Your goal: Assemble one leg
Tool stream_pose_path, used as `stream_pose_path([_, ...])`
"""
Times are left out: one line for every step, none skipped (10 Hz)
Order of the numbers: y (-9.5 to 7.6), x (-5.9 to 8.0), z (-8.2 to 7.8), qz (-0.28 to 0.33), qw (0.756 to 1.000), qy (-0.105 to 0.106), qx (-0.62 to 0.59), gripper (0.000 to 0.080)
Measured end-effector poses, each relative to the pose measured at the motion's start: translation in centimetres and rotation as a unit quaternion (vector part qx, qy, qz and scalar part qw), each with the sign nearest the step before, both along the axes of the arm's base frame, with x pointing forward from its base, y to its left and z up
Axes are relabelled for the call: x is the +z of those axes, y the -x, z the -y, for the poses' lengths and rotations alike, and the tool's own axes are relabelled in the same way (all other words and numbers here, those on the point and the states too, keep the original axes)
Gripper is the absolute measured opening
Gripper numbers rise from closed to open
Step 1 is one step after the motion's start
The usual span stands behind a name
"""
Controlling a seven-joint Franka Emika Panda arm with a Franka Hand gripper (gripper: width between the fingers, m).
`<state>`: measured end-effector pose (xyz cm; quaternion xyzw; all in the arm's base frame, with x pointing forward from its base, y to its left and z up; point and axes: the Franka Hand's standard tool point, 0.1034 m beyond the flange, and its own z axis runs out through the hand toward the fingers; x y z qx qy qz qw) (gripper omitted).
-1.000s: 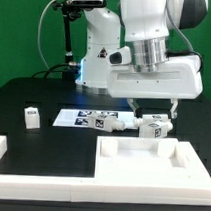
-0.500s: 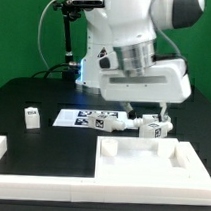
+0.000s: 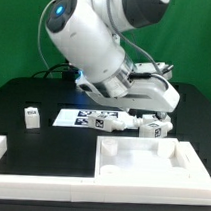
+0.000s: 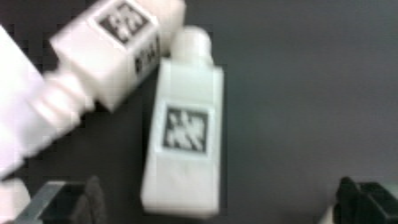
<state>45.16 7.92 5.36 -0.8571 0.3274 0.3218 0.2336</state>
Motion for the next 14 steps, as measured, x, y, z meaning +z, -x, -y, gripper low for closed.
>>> stream_pose_path([-0.1,-0.2,0.1,-0.023,1.000,-0.022,0.002,0.0649])
stream_pose_path([-0.3,-0.5,0.1,-0.020,1.000,-0.020,-0.003,0.0649])
stream_pose_path([0.4,-0.9,0.0,-0.040,0.999,-0.031,-0.008,0.0649])
stream_pose_path([0.8,-1.7,-0.1,-0.059,0.998,-0.037,-0.012,0.0649])
stream_pose_path([0.8,-2.1,-0.3,-0.074,0.996,-0.035,-0.020,0.0649])
stream_pose_path([0.9,-2.3,-0.5,-0.077,0.996,-0.033,-0.020,0.0649])
stream_pose_path([0.9,-2.3,-0.5,-0.074,0.996,-0.034,-0.018,0.0649])
stream_pose_path([0.9,-2.3,-0.5,-0.074,0.996,-0.034,-0.018,0.0649])
stream_pose_path([1.0,-2.3,-0.5,-0.075,0.996,-0.035,-0.017,0.0649])
stream_pose_path([1.4,-2.7,-0.7,-0.082,0.996,-0.037,-0.018,0.0649])
stream_pose_path([1.8,-3.3,-0.8,-0.089,0.995,-0.038,-0.018,0.0649])
stream_pose_path([1.8,-3.7,-0.9,-0.092,0.995,-0.040,-0.019,0.0649])
stream_pose_path([1.7,-4.1,-0.9,-0.093,0.995,-0.041,-0.019,0.0649])
stream_pose_path([1.7,-4.1,-1.0,-0.097,0.994,-0.042,-0.020,0.0649])
